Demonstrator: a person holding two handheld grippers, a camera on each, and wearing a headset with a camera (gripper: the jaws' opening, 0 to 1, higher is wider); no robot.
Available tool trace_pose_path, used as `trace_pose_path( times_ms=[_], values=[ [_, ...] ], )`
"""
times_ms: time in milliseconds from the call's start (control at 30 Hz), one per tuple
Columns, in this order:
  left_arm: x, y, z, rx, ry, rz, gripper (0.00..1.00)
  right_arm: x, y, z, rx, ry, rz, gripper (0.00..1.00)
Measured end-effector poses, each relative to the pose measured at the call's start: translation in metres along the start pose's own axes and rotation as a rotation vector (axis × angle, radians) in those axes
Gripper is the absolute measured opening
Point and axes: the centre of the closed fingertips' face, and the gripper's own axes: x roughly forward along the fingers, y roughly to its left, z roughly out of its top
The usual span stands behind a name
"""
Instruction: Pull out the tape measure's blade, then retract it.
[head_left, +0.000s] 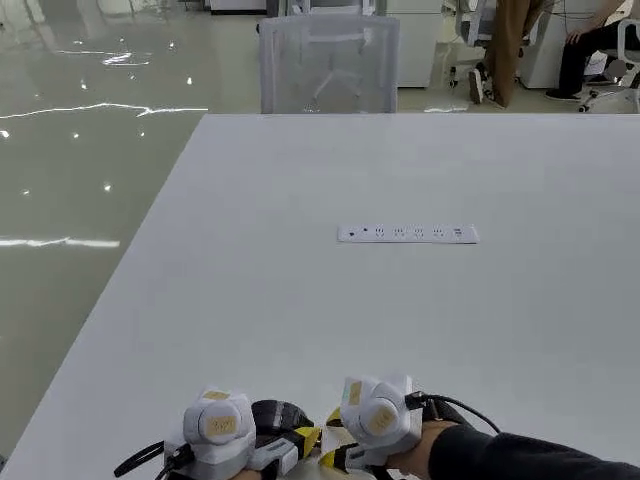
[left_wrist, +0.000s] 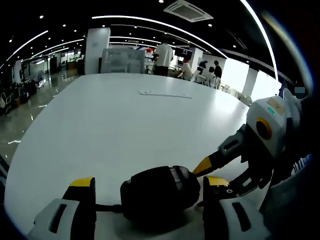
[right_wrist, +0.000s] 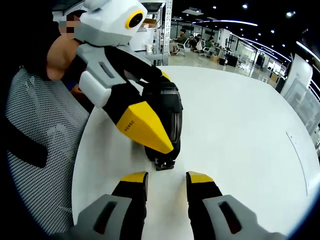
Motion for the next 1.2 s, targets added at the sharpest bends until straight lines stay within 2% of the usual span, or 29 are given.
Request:
trace_pose_path(
  times_ms=[33,100,133,167,200,233,267,333,400,467,500,533,567,633,667,700,733,800,867,900,933,1033,1067,1100,1133,1200],
  values=[
    [-0.001,0.001,-0.002,-0.027,0.029,-0.007,1.0,-0.005,-0.003,0.0,0.019,-0.012,-0.011,0.29],
    [-0.003,0.001,0.003,-0.025,0.047,-0.062,1.0,-0.018,-0.01,-0.003,0.046,-0.031,-0.034,0.33],
    [-0.005,-0.003,0.002,-0.034,0.07,-0.107,1.0,-0.023,-0.014,-0.007,0.061,-0.028,-0.05,0.39],
    [-0.008,-0.003,0.01,0.006,0.029,-0.143,1.0,-0.032,-0.02,-0.011,0.1,-0.033,-0.068,0.42],
    [-0.011,-0.001,0.011,0.031,0.03,-0.154,1.0,-0.039,-0.022,-0.011,0.104,-0.046,-0.07,0.43],
    [-0.015,0.003,0.007,0.064,0.063,-0.166,1.0,-0.048,-0.024,-0.013,0.102,-0.053,-0.077,0.43],
    [-0.019,0.008,0.005,0.06,0.079,-0.187,1.0,-0.057,-0.028,-0.018,0.102,-0.054,-0.099,0.44],
    [-0.028,0.015,0.017,0.008,0.013,-0.237,1.0,-0.075,-0.036,-0.024,0.121,-0.072,-0.136,0.46],
    [-0.037,0.028,0.014,-0.043,0.03,-0.256,1.0,-0.093,-0.041,-0.03,0.147,-0.099,-0.167,0.47],
    [-0.041,0.04,0.012,-0.009,0.024,-0.249,1.0,-0.106,-0.042,-0.038,0.168,-0.111,-0.193,0.48],
    [-0.045,0.049,0.011,0.035,0.023,-0.239,1.0,-0.115,-0.041,-0.044,0.184,-0.119,-0.205,0.49],
    [-0.048,0.054,0.01,0.058,0.024,-0.239,1.0,-0.119,-0.039,-0.048,0.187,-0.119,-0.205,0.51],
    [-0.054,0.058,0.006,0.105,0.043,-0.245,1.0,-0.127,-0.036,-0.054,0.192,-0.118,-0.214,0.52],
    [-0.062,0.057,0.0,0.167,0.067,-0.286,1.0,-0.138,-0.033,-0.061,0.206,-0.127,-0.232,0.55],
    [-0.067,0.057,0.001,0.193,0.053,-0.308,1.0,-0.146,-0.031,-0.066,0.22,-0.131,-0.239,0.57],
    [-0.07,0.059,0.0,0.202,0.052,-0.301,1.0,-0.152,-0.03,-0.071,0.226,-0.13,-0.242,0.59],
    [-0.074,0.061,-0.001,0.202,0.062,-0.295,1.0,-0.16,-0.029,-0.078,0.243,-0.124,-0.256,0.62],
    [-0.078,0.064,-0.002,0.196,0.056,-0.295,1.0,-0.172,-0.031,-0.087,0.272,-0.13,-0.289,0.65],
    [-0.084,0.057,-0.009,0.194,0.082,-0.333,1.0,-0.187,-0.032,-0.097,0.308,-0.142,-0.315,0.66],
    [-0.088,0.053,-0.012,0.21,0.088,-0.349,1.0,-0.194,-0.031,-0.107,0.321,-0.131,-0.329,0.66],
    [-0.089,0.054,-0.013,0.225,0.087,-0.345,1.0,-0.198,-0.031,-0.113,0.33,-0.126,-0.338,0.66],
    [-0.093,0.064,-0.015,0.21,0.095,-0.32,1.0,-0.213,-0.027,-0.132,0.363,-0.116,-0.353,0.68],
    [-0.094,0.072,-0.015,0.201,0.101,-0.287,1.0,-0.22,-0.025,-0.14,0.372,-0.111,-0.36,0.69],
    [-0.096,0.077,-0.018,0.181,0.124,-0.272,1.0,-0.224,-0.025,-0.143,0.378,-0.11,-0.369,0.7],
    [-0.097,0.078,-0.018,0.17,0.125,-0.281,1.0,-0.229,-0.024,-0.147,0.386,-0.107,-0.375,0.72],
    [-0.101,0.081,-0.015,0.163,0.101,-0.288,1.0,-0.238,-0.021,-0.156,0.396,-0.102,-0.385,0.77]
  ],
)
